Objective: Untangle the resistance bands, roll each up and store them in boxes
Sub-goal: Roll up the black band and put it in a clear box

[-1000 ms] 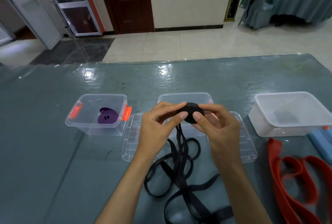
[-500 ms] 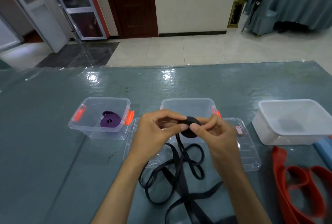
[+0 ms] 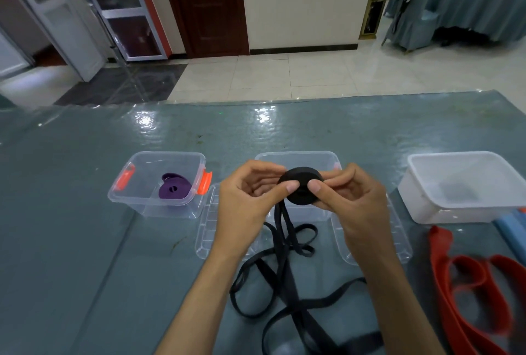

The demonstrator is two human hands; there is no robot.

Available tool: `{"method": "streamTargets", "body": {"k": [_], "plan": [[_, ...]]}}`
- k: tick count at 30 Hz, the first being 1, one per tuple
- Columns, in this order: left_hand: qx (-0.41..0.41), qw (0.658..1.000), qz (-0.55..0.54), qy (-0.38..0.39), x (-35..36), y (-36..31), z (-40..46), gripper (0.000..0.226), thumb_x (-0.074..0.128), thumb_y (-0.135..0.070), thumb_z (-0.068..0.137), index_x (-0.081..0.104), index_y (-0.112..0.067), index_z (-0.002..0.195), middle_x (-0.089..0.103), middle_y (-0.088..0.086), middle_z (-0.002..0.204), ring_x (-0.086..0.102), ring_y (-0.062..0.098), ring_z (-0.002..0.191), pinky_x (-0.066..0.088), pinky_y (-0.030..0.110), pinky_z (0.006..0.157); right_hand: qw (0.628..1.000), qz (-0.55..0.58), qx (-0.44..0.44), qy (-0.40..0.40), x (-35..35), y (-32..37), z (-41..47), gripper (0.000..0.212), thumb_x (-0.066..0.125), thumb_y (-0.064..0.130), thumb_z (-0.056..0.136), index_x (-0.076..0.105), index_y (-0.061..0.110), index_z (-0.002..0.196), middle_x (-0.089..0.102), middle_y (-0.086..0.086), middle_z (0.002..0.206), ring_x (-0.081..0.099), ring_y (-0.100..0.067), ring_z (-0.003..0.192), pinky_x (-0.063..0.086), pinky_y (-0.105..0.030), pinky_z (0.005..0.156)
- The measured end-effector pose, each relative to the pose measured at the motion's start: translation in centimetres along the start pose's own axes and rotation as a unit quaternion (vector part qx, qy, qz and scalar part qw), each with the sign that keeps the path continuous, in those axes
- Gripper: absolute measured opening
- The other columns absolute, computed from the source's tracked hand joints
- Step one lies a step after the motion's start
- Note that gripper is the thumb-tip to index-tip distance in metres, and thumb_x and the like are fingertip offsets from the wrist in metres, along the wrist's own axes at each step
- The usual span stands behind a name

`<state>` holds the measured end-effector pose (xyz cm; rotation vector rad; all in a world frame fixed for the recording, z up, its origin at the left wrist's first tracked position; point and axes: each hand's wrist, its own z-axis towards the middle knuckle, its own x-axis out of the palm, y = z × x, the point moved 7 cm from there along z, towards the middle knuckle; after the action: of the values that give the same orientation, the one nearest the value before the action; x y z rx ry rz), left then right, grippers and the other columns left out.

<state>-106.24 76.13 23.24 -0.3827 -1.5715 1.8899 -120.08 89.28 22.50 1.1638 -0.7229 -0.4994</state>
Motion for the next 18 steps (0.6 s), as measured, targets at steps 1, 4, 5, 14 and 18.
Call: {"method": "streamTargets", "body": {"k": [1, 4, 5, 14, 18], "plan": [[-0.003, 1.000, -0.013, -0.004, 0.1, 0.1, -0.1, 0.023, 0.093, -0.020, 0.073, 0.080, -0.026, 0.091, 0.081, 0.006, 0.098, 0.079, 0.022, 0.095, 0.060, 0.023, 0.084, 1.000, 0.004, 0.005, 0.003, 0.0, 0.1, 0.0, 0.023, 0.089, 0.023, 0.078, 0.070, 0.013, 0.086, 0.081, -0.011, 0.097, 0.080, -0.033, 0.092, 0.067, -0.042, 0.076], [-0.015, 0.999, -0.038, -0.014, 0.3, 0.5, -0.4, 0.015, 0.091, -0.022, 0.074, 0.082, -0.025, 0.086, 0.081, 0.005, 0.102, 0.078, 0.020, 0.099, 0.059, 0.024, 0.086, 1.000, 0.007, -0.015, -0.008, 0.2, 0.5, -0.1, 0.023, 0.084, 0.020, 0.083, 0.076, 0.019, 0.104, 0.081, -0.009, 0.098, 0.080, -0.028, 0.092, 0.066, -0.035, 0.072], [-0.014, 0.999, -0.037, -0.005, 0.5, 0.5, -0.5, 0.016, 0.090, -0.021, 0.075, 0.083, -0.025, 0.089, 0.081, 0.005, 0.105, 0.078, 0.019, 0.102, 0.059, 0.024, 0.088, 0.999, 0.020, -0.022, -0.023, 0.1, 0.5, -0.1, 0.021, 0.083, 0.019, 0.083, 0.078, 0.021, 0.103, 0.081, -0.009, 0.099, 0.080, -0.028, 0.094, 0.067, -0.036, 0.074], [-0.022, 1.000, 0.002, 0.023, 0.2, 0.8, -0.7, 0.024, 0.089, -0.008, 0.081, 0.081, -0.023, 0.098, 0.082, 0.008, 0.101, 0.080, 0.023, 0.097, 0.061, 0.024, 0.086, 1.000, -0.001, 0.022, -0.002, -0.5, -0.8, 0.0, 0.025, 0.088, 0.031, 0.082, 0.066, 0.019, 0.075, 0.081, -0.010, 0.094, 0.080, -0.028, 0.094, 0.066, -0.037, 0.069], [-0.040, 0.998, -0.027, 0.027, 0.7, 1.7, -0.8, 0.022, 0.088, -0.011, 0.081, 0.082, -0.023, 0.099, 0.081, 0.006, 0.103, 0.079, 0.018, 0.096, 0.059, 0.021, 0.086, 0.998, -0.031, -0.032, -0.050, -0.6, -0.6, 0.0, 0.009, 0.082, 0.019, 0.091, 0.075, 0.018, 0.096, 0.080, -0.007, 0.089, 0.080, -0.026, 0.084, 0.066, -0.036, 0.064]]}}
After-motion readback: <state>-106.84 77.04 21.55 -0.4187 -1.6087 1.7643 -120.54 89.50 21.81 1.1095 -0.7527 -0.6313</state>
